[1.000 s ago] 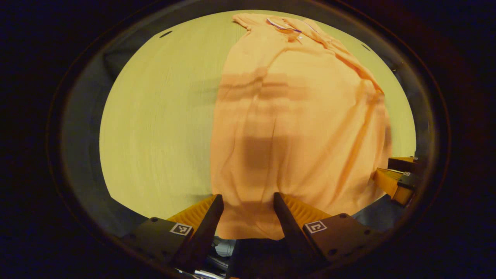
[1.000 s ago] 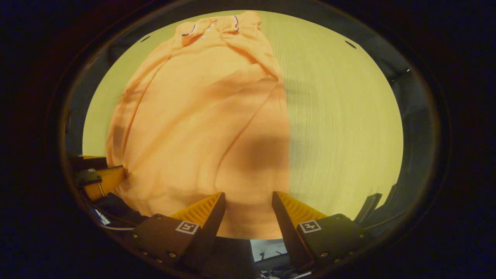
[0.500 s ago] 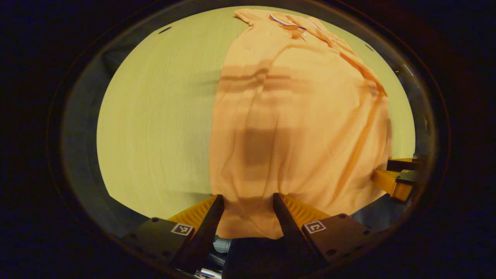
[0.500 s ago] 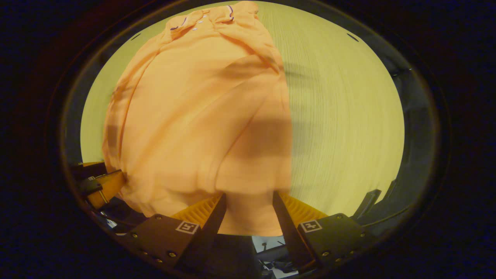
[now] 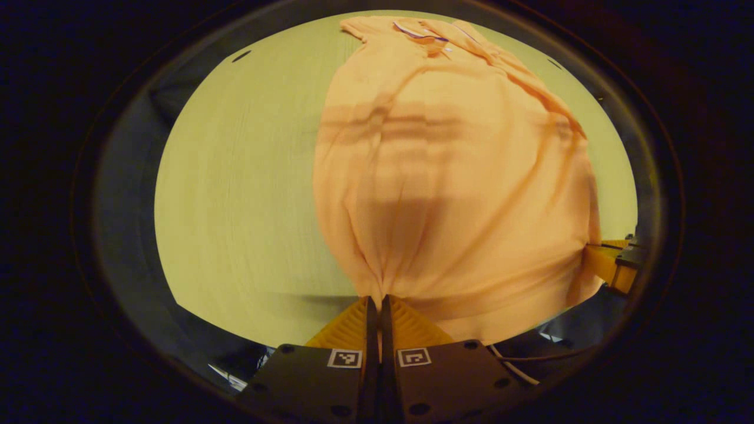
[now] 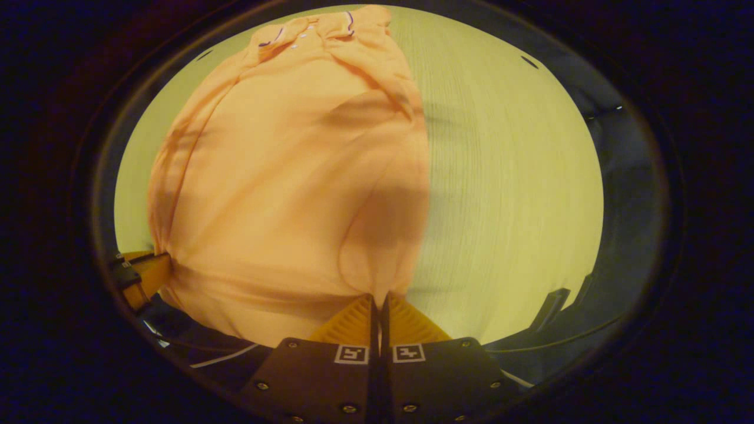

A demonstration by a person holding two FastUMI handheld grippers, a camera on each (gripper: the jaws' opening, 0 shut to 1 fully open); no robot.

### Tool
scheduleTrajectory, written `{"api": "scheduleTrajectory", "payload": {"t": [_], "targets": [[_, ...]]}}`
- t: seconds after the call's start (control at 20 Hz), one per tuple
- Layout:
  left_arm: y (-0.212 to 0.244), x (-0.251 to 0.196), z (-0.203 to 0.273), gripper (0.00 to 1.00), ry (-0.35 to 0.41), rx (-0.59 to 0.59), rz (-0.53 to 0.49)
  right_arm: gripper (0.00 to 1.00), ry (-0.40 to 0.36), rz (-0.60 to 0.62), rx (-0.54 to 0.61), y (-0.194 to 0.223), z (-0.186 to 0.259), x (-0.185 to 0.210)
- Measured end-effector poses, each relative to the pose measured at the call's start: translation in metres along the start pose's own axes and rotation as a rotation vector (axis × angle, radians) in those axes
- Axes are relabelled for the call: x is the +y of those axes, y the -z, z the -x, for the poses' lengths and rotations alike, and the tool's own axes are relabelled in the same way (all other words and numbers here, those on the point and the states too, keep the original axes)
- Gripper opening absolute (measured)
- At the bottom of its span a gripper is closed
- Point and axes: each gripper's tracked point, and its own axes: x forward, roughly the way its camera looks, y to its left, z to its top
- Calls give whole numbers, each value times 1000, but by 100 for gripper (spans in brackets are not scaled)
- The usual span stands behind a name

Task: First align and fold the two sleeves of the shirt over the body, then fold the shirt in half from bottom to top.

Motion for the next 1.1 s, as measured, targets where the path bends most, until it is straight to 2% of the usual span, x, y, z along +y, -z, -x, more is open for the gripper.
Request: {"api": "scheduleTrajectory", "payload": {"t": [0.2, 0.3, 0.45, 0.5, 0.6, 0.7, 0.75, 1.1], "targets": [[-2, -1, -3, 12, 1, -6, 8, 0, -1, -3, -2, 0, 0, 0], [-1, -1, -2, 8, 1, -17, 9, 0, -5, -11, -3, -1, 1, -1], [0, -1, -2, 8, 12, -28, 26, 0, -10, -17, -10, 0, 1, 0], [0, -1, 0, 5, 21, -25, 37, 1, -16, -27, -16, -1, 1, 0], [-2, 1, 5, 8, 26, -32, 48, 0, -43, -54, -16, 0, 5, 2], [-12, 6, 13, 11, 10, -73, 35, 0, -72, -82, -28, -4, 11, 6], [-18, 6, 15, 8, 6, -88, 29, 0, -79, -88, -36, -5, 16, 7], [-57, 19, 44, 8, -6, -164, 30, 0, -107, -100, -110, -41, 46, 6]]}}
